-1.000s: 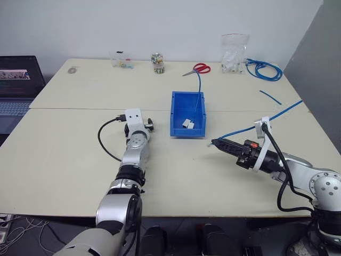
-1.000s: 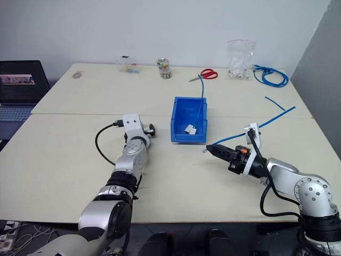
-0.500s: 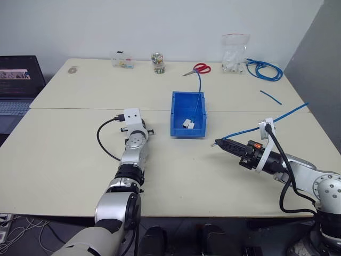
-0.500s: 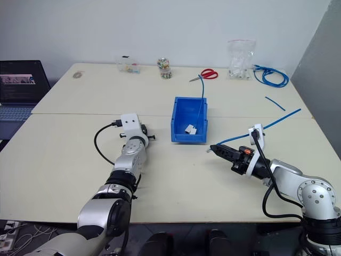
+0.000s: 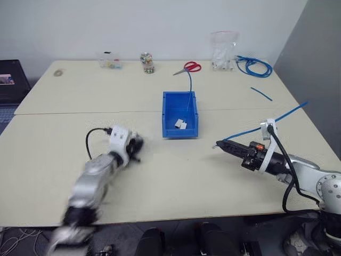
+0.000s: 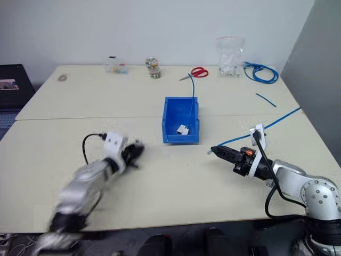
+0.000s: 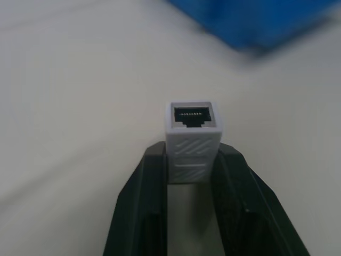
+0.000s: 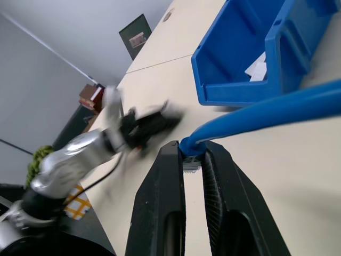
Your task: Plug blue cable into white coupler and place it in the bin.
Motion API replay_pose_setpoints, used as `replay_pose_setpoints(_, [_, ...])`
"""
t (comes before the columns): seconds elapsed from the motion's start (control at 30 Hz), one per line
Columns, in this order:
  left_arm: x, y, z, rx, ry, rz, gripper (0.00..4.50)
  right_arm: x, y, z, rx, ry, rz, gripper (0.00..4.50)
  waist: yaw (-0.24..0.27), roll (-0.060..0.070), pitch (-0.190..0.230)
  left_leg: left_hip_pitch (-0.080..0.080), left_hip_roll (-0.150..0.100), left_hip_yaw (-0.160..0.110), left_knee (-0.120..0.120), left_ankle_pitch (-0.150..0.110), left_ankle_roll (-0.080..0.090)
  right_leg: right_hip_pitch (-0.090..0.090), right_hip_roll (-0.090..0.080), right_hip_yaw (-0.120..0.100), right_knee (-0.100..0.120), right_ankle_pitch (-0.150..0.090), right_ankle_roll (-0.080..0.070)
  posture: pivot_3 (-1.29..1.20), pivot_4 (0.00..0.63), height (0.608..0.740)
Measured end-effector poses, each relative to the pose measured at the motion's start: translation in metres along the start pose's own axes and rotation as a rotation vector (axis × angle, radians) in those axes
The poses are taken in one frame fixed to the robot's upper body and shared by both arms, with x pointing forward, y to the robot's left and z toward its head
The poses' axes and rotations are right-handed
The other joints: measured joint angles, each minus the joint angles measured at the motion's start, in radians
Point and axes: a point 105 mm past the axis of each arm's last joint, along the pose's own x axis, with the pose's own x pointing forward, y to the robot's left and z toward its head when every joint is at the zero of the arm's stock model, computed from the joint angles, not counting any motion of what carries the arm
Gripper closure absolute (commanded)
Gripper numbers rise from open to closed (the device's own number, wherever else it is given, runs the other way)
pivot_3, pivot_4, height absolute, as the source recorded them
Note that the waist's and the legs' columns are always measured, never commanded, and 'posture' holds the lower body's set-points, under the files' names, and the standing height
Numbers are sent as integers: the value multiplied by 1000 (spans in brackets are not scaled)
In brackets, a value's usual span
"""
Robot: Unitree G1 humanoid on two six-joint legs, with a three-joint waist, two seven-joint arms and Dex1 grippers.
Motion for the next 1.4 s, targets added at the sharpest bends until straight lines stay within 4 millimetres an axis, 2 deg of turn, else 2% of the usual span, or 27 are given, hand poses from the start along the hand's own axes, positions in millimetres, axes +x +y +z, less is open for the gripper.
replay_pose_setpoints(0.07, [8, -34, 7, 46, -9, -221, 3706, 5, 8, 3, -100, 43, 26, 4316, 19, 6, 3, 0, -2, 1, 2, 1, 2, 2, 2, -3, -1, -3, 5, 0, 150, 740])
replay_pose_setpoints(0.13, [26, -64, 17, 111, -52, -415, 3706, 14, 20, 2, -227, 103, 74, 4316, 30, 7, 3, 0, 0, 5, 2, 3, 5, 4, 2, -3, -2, -5, 0, 0, 150, 740])
replay_pose_setpoints(0.2, [47, -76, 23, 169, -82, -515, 3706, 19, 24, -8, -312, 179, 102, 4316, 34, 4, 2, 0, 0, 6, 2, 3, 5, 4, 3, -4, -2, -5, 1, 0, 150, 740])
replay_pose_setpoints(0.27, [65, -77, 25, 231, -93, -562, 3706, 21, 18, -18, -384, 248, 103, 4316, 33, 3, 3, -2, 0, 6, 2, 3, 5, 3, 3, -4, -3, -2, 7, 0, 150, 740])
replay_pose_setpoints(0.4, [76, -73, 13, 305, -76, -615, 3706, 22, 10, -27, -528, 320, 122, 4316, 18, 3, 3, -2, 1, 5, 1, 1, 7, 2, 4, -3, -4, -1, 3, 0, 150, 740])
replay_pose_setpoints(0.6, [78, -71, 8, 378, -83, -670, 3706, 31, 5, -38, -630, 345, 172, 4316, 13, 3, 3, -2, 1, 4, 1, 1, 8, 3, 3, -4, -2, -3, 4, 0, 150, 740])
replay_pose_setpoints(0.8, [84, -71, 8, 390, -97, -665, 3706, 39, 12, -46, -644, 336, 227, 4316, 13, 3, 3, -1, 0, 4, 3, 1, 8, 4, 2, -4, -2, -3, 10, 0, 150, 740])
replay_pose_setpoints(1.1, [88, -70, 10, 406, -102, -658, 3706, 49, 19, -57, -676, 342, 276, 4316, 13, 3, 3, -1, 0, 4, 4, 1, 8, 4, 2, -3, -1, -2, 9, 0, 150, 740])
replay_pose_setpoints(1.4, [88, -69, 10, 404, -100, -657, 3706, 53, 6, -67, -702, 375, 267, 4316, 12, 3, 3, -1, 0, 4, 4, 1, 8, 4, 3, -3, 0, -2, 9, 0, 150, 740])
